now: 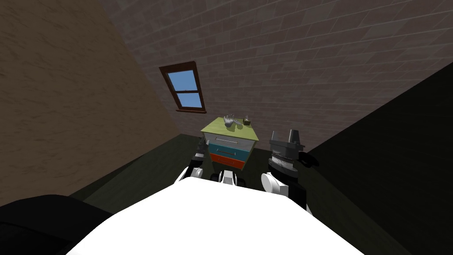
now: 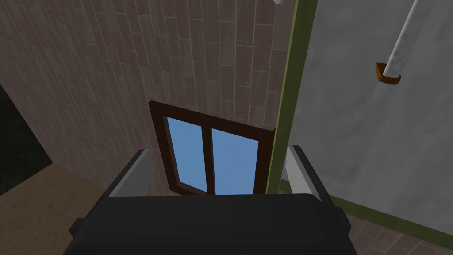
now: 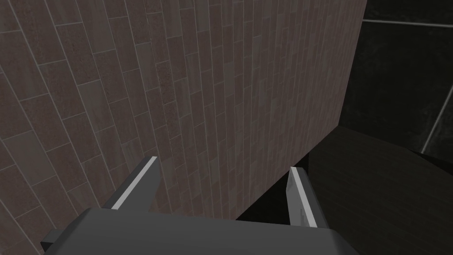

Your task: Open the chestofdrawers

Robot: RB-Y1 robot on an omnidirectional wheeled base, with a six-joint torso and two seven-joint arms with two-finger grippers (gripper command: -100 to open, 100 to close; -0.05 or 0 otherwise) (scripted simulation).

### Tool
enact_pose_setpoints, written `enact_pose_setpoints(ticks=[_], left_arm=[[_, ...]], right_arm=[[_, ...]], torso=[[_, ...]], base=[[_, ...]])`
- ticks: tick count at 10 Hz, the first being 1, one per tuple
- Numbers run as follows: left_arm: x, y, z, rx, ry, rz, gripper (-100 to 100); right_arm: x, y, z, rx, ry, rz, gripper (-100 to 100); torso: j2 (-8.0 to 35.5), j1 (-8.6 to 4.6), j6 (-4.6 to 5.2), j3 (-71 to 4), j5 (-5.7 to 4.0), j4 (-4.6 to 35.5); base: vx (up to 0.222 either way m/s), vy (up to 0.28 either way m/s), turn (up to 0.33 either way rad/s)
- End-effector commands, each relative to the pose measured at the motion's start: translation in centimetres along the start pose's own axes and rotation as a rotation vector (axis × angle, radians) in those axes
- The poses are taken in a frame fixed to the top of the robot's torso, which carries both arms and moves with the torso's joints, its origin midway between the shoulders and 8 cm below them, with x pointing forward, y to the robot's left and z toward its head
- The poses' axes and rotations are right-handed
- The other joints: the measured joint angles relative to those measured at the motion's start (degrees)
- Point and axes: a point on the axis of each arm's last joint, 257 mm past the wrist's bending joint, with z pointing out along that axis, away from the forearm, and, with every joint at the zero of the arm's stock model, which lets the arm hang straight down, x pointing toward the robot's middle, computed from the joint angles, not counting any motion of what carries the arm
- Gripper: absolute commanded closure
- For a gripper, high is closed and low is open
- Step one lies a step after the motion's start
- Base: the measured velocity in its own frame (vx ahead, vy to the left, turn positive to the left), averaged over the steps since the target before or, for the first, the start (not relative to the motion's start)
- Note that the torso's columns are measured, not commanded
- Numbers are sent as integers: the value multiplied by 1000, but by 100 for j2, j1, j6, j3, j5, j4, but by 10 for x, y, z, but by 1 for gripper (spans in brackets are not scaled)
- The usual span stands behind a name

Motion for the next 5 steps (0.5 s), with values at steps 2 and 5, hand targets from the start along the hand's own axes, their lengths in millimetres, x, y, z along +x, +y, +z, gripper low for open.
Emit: enact_pose_setpoints(ticks=[2, 5], left_arm=[[0, 22, -7, -34, 8, -1, -100], [0, 41, -13, -65, 16, 0, -100]], right_arm=[[0, 0, 0, 0, 0, 0, 0], [0, 0, 0, 0, 0, 0, 0]], torso=[[1, -2, 1, 1, 0, 0], [-2, 0, 1, -1, 0, 0]], base=[[31, 4, -43], [29, 5, -39]])
